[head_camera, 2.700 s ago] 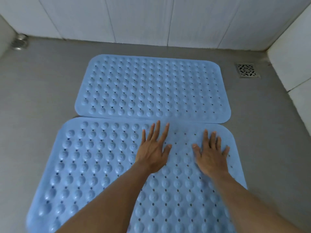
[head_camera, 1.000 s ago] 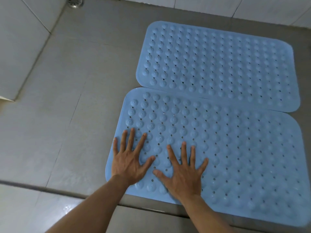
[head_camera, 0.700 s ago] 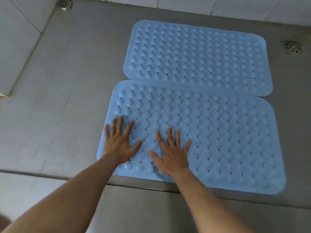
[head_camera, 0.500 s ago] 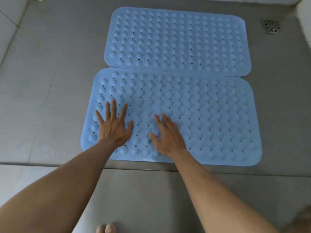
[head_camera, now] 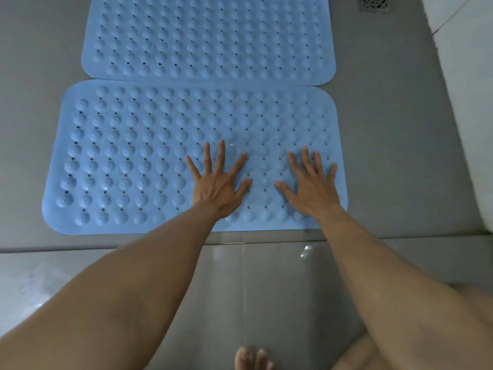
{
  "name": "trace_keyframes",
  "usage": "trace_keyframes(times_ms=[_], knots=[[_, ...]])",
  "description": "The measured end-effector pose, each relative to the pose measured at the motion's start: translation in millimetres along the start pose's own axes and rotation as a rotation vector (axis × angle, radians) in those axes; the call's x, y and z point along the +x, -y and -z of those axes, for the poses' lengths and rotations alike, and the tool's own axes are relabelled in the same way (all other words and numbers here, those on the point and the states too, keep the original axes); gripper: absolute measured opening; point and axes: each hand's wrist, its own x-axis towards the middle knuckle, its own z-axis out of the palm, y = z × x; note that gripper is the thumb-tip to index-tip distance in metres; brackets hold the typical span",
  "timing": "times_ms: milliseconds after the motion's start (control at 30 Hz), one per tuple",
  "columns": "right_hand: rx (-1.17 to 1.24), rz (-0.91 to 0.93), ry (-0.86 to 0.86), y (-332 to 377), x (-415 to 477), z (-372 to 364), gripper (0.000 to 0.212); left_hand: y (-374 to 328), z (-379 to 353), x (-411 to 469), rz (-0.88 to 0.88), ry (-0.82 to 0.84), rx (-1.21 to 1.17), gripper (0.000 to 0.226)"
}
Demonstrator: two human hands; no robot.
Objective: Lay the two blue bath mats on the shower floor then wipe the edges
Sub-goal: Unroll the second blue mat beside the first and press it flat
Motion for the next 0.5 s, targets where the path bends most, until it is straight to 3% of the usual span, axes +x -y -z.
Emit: trace_keyframes(times_ms=[133,267,500], knots=[[-0.006,0.026,-0.053,2,14,-14,0.085,-10,-10,12,0.077,0.037,-0.021,0.069],[0.003,0.017,-0.171,3,17,-27,0.068,-13,-14,14,0.103,0.022,-0.038,0.067],[0.015,0.021,-0.158,2,20,-26,0.063,-14,-12,17,0.113,0.058,0.009,0.073]])
